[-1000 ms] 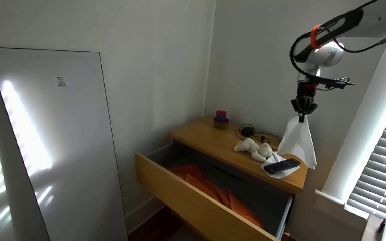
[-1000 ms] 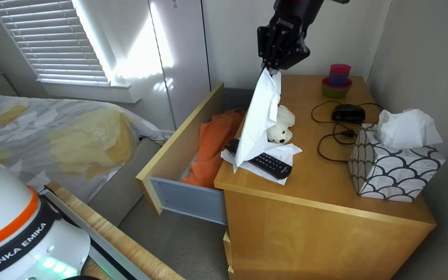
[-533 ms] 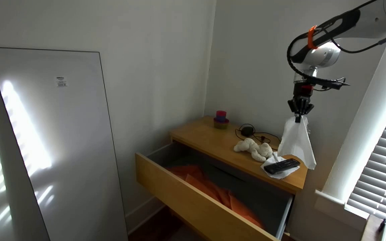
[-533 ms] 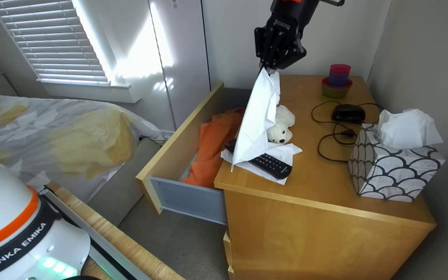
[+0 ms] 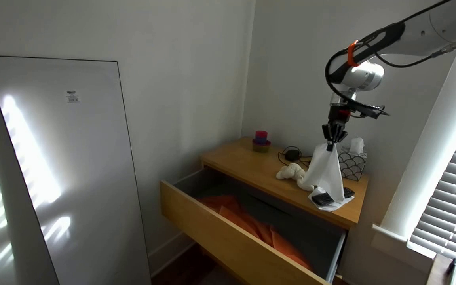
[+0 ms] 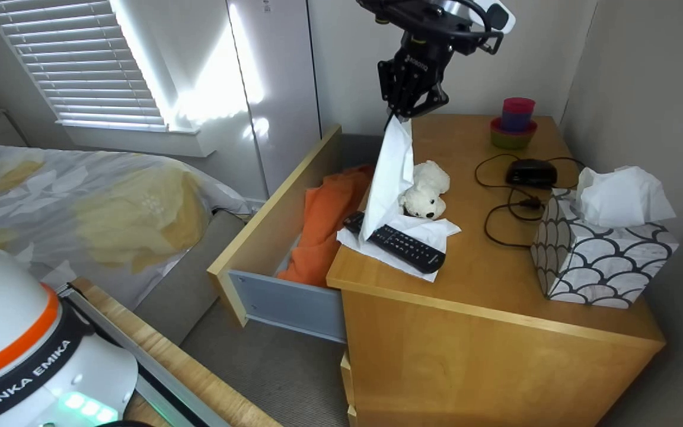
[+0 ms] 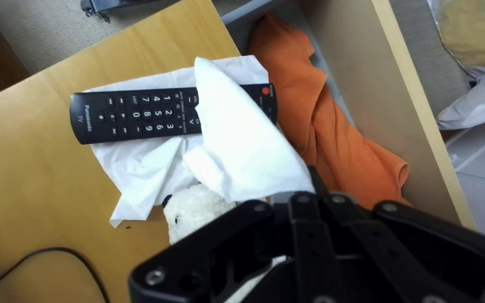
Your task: Pull out one white tissue from the box and put it on the remote, wipe the remote with the white tissue, pick up the white tissue from the remote and put it on the table
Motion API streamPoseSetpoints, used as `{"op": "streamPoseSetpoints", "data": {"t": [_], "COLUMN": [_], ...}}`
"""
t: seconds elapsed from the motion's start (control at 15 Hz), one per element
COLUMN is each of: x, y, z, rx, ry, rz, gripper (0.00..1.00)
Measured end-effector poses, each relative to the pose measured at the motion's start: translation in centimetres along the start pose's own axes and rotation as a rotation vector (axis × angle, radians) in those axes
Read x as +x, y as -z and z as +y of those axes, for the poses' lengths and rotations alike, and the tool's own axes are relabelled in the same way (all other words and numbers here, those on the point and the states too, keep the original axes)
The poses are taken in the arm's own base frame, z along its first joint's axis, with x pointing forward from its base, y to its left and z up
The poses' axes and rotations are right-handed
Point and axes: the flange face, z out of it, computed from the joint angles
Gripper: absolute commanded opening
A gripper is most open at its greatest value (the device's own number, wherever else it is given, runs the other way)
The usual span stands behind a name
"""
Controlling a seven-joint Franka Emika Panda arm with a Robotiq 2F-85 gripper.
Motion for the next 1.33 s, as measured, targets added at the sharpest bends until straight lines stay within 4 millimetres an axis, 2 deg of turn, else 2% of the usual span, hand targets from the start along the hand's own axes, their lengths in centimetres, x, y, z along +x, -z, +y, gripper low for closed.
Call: {"op": "streamPoseSetpoints", "data": {"t": [0.13,0.27,0.73,1.0,1.33], "x": [0.3,0.3,-1.5,-1.0,0.6], "y": [-1.1,-1.9,-3.2,-3.8,-5.5], "z": [1.1,3.1,10.1,12.2,13.5], "rx": [0.047,0.072,0.101,0.039,-0.112], "ry": [0.015,-0.007,-0.155,-0.25,-0.377], "rz": [0.003,-0.002,-0.034,-0.029,-0.06], "gripper": [0.0,0.0,0.0,0.0,0.0]}}
